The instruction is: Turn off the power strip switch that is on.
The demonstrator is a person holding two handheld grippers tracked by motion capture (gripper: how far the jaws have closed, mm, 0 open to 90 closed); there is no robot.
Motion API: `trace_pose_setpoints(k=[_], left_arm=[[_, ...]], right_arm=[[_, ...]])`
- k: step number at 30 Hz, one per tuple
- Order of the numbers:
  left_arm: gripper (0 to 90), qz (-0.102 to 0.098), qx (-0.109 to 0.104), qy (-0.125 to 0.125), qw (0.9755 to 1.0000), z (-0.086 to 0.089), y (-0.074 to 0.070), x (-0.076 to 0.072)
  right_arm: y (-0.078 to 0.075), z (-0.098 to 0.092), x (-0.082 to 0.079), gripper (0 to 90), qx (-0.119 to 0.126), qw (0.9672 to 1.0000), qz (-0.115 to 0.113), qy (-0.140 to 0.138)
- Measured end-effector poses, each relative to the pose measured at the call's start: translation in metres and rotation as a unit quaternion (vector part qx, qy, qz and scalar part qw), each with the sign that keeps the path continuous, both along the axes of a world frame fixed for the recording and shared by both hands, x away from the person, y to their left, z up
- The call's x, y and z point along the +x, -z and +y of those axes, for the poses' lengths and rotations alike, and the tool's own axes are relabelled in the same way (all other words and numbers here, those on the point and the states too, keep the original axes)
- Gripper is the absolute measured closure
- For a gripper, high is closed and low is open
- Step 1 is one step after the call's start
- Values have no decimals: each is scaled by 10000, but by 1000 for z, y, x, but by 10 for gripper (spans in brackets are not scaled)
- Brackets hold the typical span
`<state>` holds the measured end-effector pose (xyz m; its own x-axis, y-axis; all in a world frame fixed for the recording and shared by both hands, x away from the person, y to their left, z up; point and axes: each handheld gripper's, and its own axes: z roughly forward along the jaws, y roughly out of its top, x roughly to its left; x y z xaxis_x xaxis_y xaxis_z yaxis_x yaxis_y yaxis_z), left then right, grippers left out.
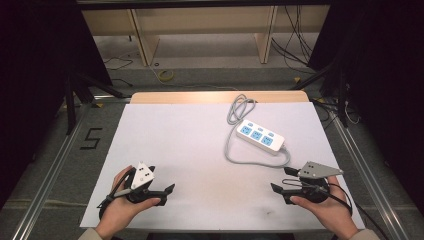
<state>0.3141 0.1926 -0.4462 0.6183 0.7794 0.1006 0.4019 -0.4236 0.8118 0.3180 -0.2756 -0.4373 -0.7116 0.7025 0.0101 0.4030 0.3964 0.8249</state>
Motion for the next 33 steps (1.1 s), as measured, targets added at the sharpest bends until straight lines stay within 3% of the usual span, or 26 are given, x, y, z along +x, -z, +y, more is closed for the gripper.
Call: trace_pose_setpoints(k=[10, 17, 24, 33], left_arm=[[145, -47, 47, -19, 10000, -1, 1, 1], [149, -31, 53, -10, 10000, -4, 1, 2], [153, -36, 36, -13, 10000, -6, 1, 2], [155, -86, 34, 76, 9999, -8, 0, 1]], right_arm=[[-4, -1, 0, 397, -127, 9994, -116, 289], [-8, -2, 5, 679, -134, 9986, -169, 488], [-11, -1, 11, 892, -243, 9973, -260, 638], [-14, 2, 23, 900, -372, 9963, -123, 759]])
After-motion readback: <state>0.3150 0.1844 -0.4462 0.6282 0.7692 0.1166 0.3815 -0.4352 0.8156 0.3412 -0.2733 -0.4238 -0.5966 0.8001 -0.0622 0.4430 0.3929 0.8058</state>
